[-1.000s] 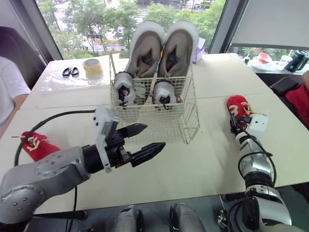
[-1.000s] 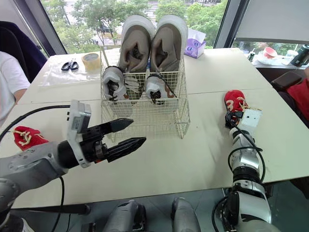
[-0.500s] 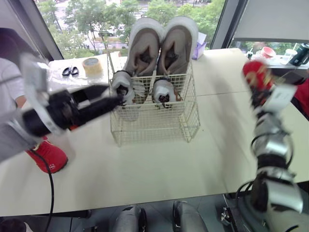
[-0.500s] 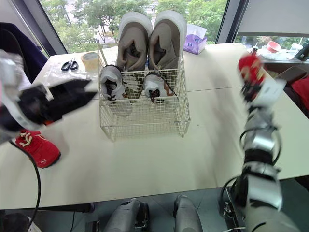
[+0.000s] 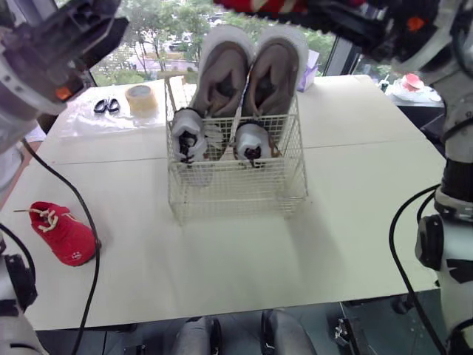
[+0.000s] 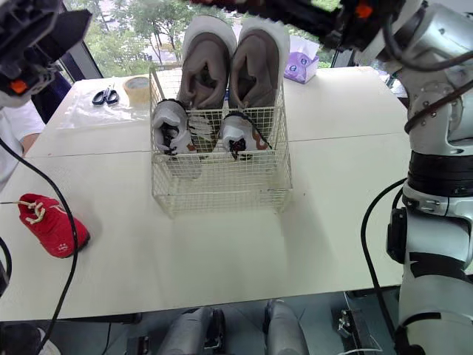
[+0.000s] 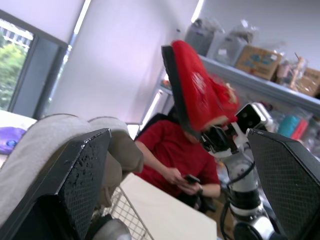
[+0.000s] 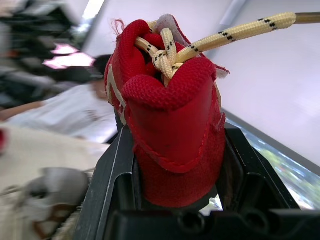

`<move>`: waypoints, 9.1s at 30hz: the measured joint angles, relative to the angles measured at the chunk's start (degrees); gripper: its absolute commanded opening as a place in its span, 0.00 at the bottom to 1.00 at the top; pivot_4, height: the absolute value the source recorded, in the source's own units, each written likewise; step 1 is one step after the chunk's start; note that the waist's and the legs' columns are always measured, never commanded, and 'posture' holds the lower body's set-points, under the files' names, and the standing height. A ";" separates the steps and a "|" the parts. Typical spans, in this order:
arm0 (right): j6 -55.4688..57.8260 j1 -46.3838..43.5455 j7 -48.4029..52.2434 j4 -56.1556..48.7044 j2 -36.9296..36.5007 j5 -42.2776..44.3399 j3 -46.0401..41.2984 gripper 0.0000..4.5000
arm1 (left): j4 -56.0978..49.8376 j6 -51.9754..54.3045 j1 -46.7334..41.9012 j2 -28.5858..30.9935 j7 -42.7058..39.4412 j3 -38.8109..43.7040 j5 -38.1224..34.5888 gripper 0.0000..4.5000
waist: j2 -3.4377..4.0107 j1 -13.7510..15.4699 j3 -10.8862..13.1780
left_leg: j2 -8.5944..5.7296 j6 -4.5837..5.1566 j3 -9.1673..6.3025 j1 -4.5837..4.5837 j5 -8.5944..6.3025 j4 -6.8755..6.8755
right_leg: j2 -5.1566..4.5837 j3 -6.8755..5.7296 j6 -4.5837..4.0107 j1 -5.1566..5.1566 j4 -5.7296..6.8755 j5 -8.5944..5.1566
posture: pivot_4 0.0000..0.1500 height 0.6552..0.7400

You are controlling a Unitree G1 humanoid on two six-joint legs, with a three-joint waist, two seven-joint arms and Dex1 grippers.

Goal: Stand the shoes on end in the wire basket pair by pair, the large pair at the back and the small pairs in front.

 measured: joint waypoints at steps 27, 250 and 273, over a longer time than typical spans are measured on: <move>-9.22 2.49 6.81 -2.74 4.42 -10.18 4.63 0.33 | 4.60 12.76 -9.24 -7.10 -1.74 -2.28 6.14 0.08 | -0.23 -0.31 0.09 | -0.01 -0.15 0.00 0.02 0.08 0.00 | -0.05 -0.01 0.02 -0.07 0.13 0.00 | 1.00 1.00; 36.06 7.93 16.86 -2.77 -6.54 10.37 3.05 1.00 | -43.14 -24.56 25.92 -30.71 28.58 -18.70 61.85 0.01 | -1.40 1.17 -0.35 | 0.07 -0.16 0.00 -0.70 0.04 0.71 | -0.01 -0.19 -0.42 -0.65 0.27 0.21 | 1.00 1.00; 37.19 7.98 14.04 -2.71 -5.48 12.27 1.86 1.00 | -43.00 -36.88 30.90 -37.66 28.55 -31.25 104.52 0.01 | -1.33 1.20 -0.40 | 0.31 0.44 0.02 -0.68 -0.31 0.83 | -0.03 -0.21 -0.44 -0.55 0.25 0.21 | 1.00 1.00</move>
